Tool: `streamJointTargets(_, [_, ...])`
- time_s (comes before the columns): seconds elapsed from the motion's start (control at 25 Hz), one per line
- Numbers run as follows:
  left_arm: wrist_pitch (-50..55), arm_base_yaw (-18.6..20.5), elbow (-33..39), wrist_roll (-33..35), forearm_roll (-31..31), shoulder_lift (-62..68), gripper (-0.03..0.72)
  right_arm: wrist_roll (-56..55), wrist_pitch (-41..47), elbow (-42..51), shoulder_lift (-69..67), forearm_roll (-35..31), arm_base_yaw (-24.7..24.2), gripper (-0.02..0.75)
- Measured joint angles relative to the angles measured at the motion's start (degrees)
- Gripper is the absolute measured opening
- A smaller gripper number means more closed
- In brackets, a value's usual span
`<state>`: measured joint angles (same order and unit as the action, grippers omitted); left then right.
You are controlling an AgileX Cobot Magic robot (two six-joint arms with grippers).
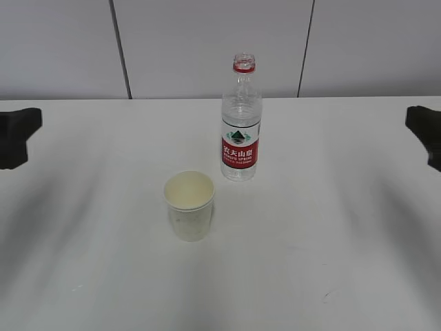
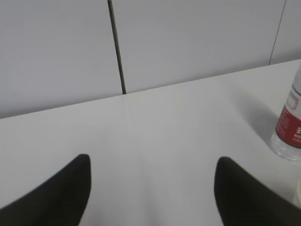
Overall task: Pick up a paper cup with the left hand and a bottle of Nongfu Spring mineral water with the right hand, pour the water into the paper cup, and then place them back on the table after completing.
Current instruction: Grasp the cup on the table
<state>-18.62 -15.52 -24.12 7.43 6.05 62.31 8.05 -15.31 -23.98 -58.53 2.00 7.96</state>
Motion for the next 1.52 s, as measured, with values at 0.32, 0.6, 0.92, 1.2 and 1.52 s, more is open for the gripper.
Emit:
streamJointTargets(0.32, [-13.36,-0.31,-0.05,-3.19,-0.04,14.72,0.500,-3.92,-15.70,0.00,-13.98,6.47,1.00,0.587])
streamJointTargets(0.6, [-22.44,-0.31,0.09,-7.43,-7.52,24.62,0.500,-4.03,-29.55,-0.43,-26.66,9.67,1.00,0.587])
streamJointTargets(0.92, [-45.13,-0.31,2.99,-10.37,-15.01,38.56,0.500,-4.10,-48.43,-0.84,-44.07,10.62,1.00,0.587])
streamJointTargets(1.2, [-46.42,-0.31,3.70,-14.93,-26.06,42.21,0.500,-4.17,-49.49,-2.82,-51.09,14.37,1.00,0.587])
streamJointTargets(1.52, [-46.47,-0.31,4.00,-17.86,-36.74,42.21,0.500,-4.17,-49.86,-2.82,-51.24,14.63,1.00,0.587])
